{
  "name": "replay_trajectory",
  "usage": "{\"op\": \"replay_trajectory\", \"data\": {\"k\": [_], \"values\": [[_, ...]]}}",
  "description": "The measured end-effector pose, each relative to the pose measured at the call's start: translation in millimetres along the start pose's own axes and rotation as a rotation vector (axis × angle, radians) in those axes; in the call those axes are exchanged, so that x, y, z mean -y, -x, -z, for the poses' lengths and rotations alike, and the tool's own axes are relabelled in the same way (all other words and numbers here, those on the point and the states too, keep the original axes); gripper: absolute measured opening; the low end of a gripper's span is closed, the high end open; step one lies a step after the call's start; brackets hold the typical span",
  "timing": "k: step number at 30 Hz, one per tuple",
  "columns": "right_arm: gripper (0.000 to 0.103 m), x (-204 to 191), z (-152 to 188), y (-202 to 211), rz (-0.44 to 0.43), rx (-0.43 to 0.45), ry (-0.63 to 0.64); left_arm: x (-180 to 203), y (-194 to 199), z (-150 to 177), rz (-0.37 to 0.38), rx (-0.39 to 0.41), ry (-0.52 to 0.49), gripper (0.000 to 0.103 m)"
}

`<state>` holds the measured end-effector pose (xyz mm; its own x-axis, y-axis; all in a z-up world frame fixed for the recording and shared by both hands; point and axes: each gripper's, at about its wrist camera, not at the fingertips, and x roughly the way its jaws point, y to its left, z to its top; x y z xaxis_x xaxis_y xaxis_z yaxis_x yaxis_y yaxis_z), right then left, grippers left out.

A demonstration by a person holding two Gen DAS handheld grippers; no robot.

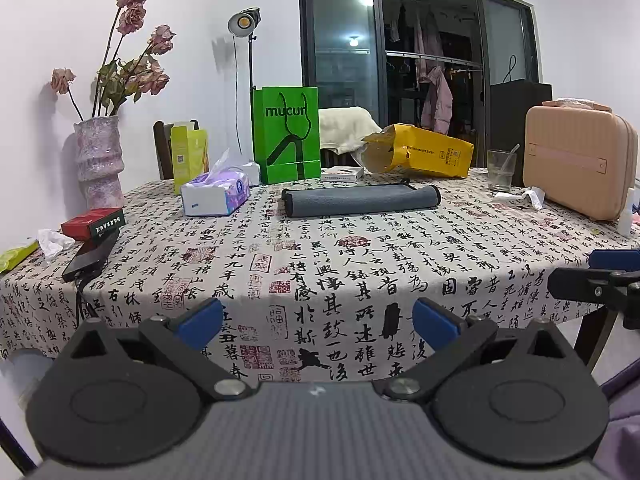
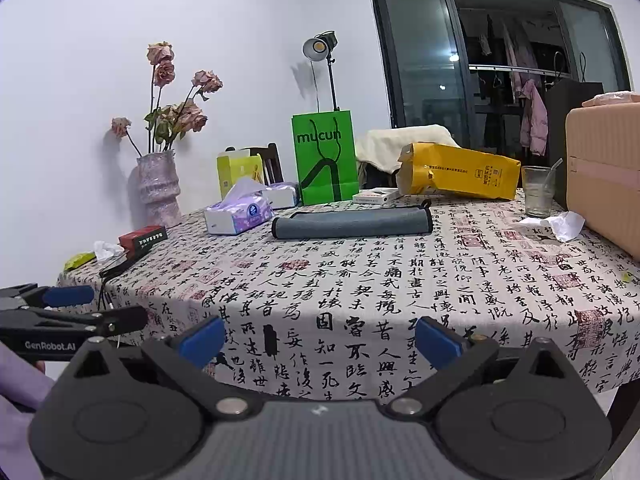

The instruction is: Fold towel

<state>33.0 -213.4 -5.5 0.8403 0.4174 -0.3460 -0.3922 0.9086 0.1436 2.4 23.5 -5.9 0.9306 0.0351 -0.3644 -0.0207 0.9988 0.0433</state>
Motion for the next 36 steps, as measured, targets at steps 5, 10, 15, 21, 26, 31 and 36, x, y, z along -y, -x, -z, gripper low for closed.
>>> {"op": "replay_trajectory", "data": {"k": [5, 10, 15, 21, 26, 31, 36], "values": [[0.102, 0.2, 0.8, -1.1, -0.001, -0.006, -0.001, -0.2, -0.7, -0.1, -0.001, 0.000, -0.001, 0.103], [0.102, 0.4, 0.7, -1.3, -0.001, -0.005, -0.001, 0.0, -0.5, -0.1, -0.001, 0.000, -0.001, 0.103], [0.103, 0.7, 0.8, -1.7, -0.001, -0.007, -0.002, -0.2, -1.0, 0.2, -0.002, 0.002, -0.002, 0.103], [0.103, 1.6, 1.5, -2.4, -0.001, -0.009, -0.004, 0.0, -1.0, 0.3, -0.002, 0.002, -0.002, 0.103], [0.103, 1.7, 1.6, -2.3, -0.001, -0.010, -0.002, -0.1, -1.2, 0.4, -0.001, 0.001, -0.002, 0.103], [0.103, 2.5, 1.8, -2.5, -0.001, -0.008, 0.000, -0.6, -1.5, -0.3, -0.002, 0.003, -0.002, 0.103], [0.103, 2.6, 1.7, -2.6, -0.001, -0.009, 0.000, -0.5, -1.6, -0.2, -0.001, 0.003, -0.003, 0.103]]}}
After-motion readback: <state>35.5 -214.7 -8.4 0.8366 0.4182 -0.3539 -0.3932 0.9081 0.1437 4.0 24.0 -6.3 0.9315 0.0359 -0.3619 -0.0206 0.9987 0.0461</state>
